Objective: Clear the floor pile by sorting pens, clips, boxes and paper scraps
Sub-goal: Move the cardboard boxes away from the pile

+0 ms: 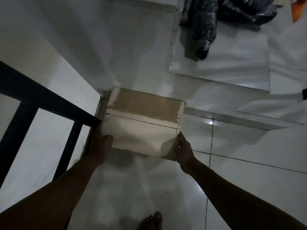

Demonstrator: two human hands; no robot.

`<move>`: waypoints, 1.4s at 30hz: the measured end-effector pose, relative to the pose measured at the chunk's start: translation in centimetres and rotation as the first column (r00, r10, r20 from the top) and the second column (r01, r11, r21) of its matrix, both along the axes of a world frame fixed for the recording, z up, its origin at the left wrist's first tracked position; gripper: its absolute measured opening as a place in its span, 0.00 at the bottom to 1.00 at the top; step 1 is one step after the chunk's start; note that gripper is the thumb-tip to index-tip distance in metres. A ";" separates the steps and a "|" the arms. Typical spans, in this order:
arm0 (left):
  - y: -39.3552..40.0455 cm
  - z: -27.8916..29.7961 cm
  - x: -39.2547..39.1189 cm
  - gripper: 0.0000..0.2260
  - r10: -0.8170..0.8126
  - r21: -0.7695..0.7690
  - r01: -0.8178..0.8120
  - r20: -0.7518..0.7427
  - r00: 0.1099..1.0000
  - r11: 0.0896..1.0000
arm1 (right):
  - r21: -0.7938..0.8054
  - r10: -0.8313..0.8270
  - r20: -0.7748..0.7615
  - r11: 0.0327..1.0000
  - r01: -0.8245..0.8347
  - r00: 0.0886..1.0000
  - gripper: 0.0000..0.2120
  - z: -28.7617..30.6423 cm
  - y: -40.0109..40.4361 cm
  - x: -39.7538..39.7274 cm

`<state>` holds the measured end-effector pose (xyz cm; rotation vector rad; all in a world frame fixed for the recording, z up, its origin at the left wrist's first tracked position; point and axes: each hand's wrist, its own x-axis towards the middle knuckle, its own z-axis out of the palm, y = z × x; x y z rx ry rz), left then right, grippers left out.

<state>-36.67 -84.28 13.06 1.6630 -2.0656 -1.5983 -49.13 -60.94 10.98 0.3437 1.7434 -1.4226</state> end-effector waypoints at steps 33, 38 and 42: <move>53.8 28.3 -12.6 0.15 -0.947 0.018 0.963 -0.178 0.266 0.267 | 0.378 -0.747 -0.259 0.505 0.776 0.613 0.25 25.8 45.3 8.6; 69.1 26.6 -9.8 0.16 -0.981 0.006 0.995 -0.162 0.103 0.103 | 0.406 -0.798 -0.316 0.375 0.834 0.513 0.27 24.1 57.6 14.0; 80.7 23.9 -6.6 0.17 -0.994 0.051 0.998 -0.106 0.033 0.028 | 0.510 -0.795 -0.331 0.303 0.805 0.509 0.27 22.1 67.9 19.5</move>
